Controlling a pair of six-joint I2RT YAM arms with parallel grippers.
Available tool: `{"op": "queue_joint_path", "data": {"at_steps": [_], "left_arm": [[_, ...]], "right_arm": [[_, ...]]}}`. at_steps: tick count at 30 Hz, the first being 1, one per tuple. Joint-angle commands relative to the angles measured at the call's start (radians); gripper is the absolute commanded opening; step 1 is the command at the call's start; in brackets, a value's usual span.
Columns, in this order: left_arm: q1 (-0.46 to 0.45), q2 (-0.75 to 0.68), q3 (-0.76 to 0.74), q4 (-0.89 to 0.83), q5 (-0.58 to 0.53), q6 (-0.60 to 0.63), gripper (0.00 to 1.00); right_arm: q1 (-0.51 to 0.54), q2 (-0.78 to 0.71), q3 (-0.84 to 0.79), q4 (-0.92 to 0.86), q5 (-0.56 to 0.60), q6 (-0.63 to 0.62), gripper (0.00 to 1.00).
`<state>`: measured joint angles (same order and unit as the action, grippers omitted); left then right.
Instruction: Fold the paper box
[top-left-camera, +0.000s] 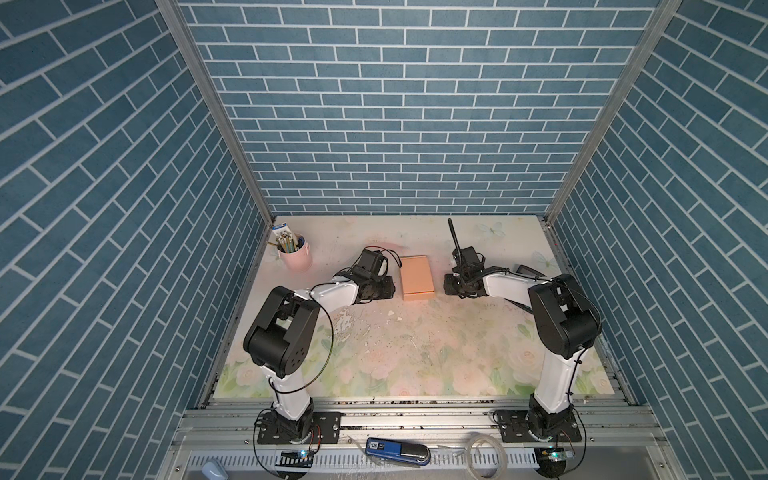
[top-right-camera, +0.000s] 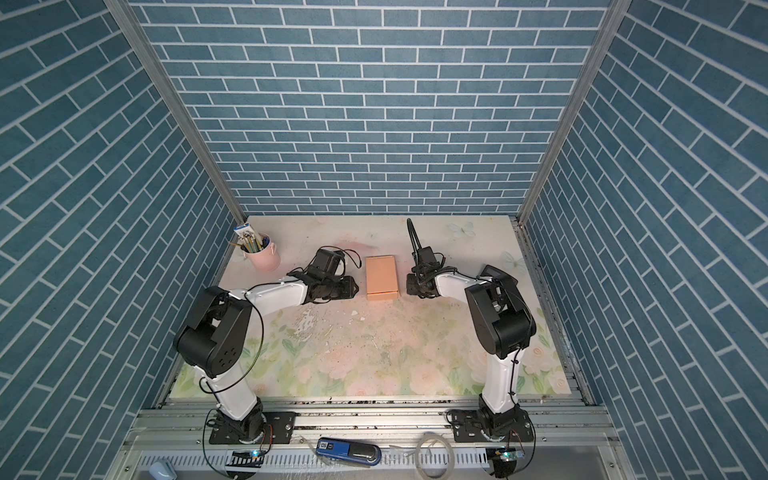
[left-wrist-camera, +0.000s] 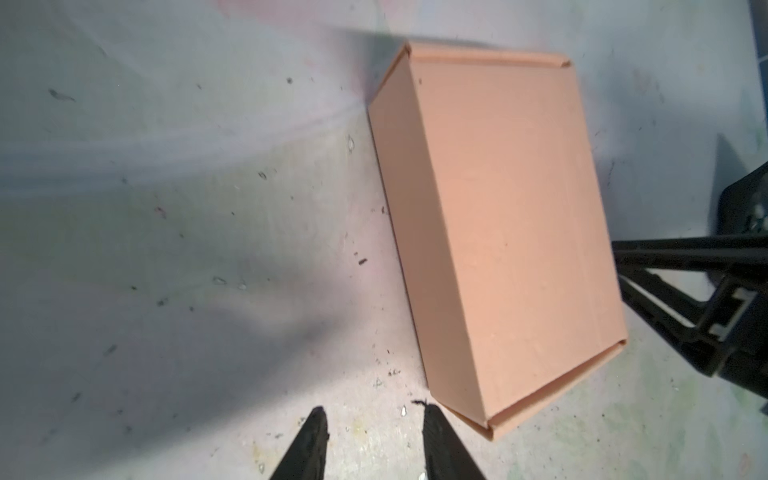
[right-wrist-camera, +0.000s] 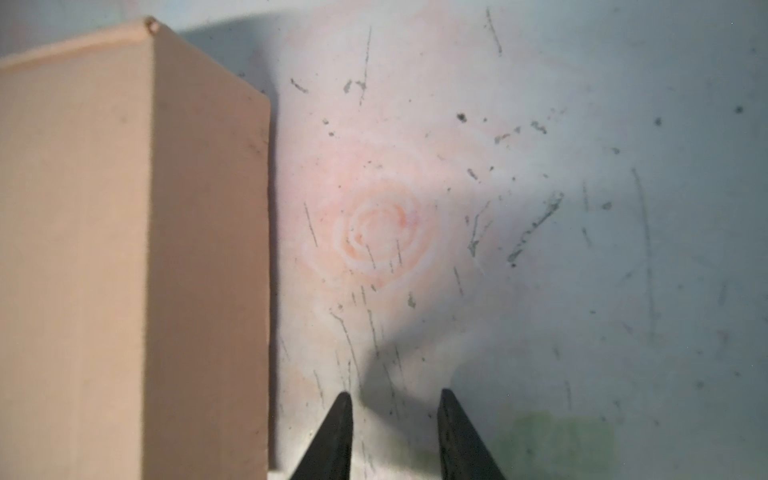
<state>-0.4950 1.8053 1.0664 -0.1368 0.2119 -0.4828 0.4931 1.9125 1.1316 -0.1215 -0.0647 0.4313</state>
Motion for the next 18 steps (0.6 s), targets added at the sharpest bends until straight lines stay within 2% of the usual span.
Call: {"op": "queue_joint_path", "data": {"at_steps": [1,18], "left_arm": [[-0.033,0.042,0.031,-0.057,-0.035,0.001,0.41],[-0.111,0.114,0.085,-0.033,-0.011,-0.027,0.41]], "right_arm": [[0.035,0.013,-0.029,-0.044,-0.055,0.054,0.35],[0.095,0.029,-0.033,0.0,-0.092,0.141,0.31]]}}
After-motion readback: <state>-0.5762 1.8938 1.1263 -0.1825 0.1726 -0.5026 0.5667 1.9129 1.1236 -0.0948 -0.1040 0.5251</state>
